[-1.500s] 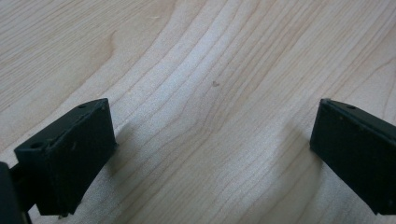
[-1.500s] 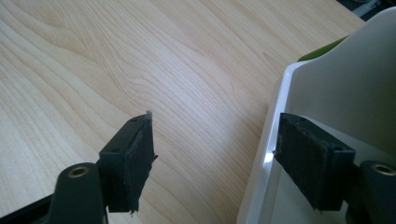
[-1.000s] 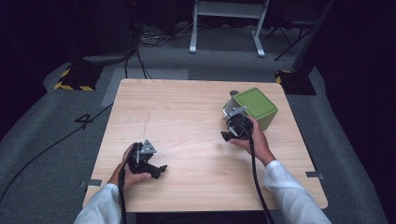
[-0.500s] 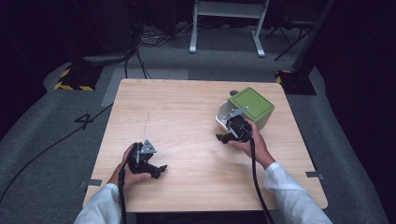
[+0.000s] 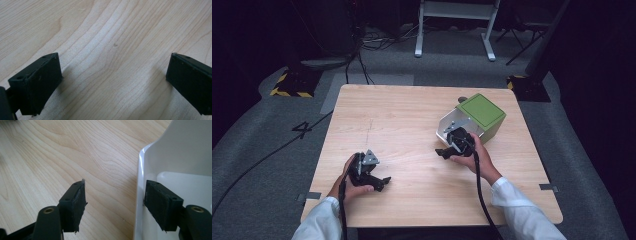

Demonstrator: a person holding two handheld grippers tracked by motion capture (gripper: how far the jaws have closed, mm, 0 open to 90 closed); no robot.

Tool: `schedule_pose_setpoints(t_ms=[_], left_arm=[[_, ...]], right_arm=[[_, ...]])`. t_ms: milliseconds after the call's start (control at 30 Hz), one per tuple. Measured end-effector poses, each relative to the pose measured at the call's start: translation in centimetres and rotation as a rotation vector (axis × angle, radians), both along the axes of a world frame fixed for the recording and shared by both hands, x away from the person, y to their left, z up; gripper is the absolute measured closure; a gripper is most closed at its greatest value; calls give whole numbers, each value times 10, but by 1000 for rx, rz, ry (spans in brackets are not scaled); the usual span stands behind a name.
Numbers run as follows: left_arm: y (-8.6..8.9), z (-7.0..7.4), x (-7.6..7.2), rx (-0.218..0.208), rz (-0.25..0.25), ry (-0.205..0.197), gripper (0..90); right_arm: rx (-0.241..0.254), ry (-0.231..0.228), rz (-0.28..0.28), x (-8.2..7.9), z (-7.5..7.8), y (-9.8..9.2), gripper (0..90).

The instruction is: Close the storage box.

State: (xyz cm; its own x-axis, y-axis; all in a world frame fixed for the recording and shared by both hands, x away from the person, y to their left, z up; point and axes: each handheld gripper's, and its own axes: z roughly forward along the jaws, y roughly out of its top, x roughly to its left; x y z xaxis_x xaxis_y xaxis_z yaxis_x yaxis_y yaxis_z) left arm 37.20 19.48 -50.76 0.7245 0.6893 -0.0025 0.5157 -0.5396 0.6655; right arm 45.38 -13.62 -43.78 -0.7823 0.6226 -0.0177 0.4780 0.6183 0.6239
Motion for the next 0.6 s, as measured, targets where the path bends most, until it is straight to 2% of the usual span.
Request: schedule_pose_setpoints(t_ms=[200,600], left_arm=[[0,0,0,1,0,0,5],[0,0,0,-5,3,2,6]], right_arm=[[-4,1,6,-1,-1,2,330],[22,12,23,-3,-3,5,327]])
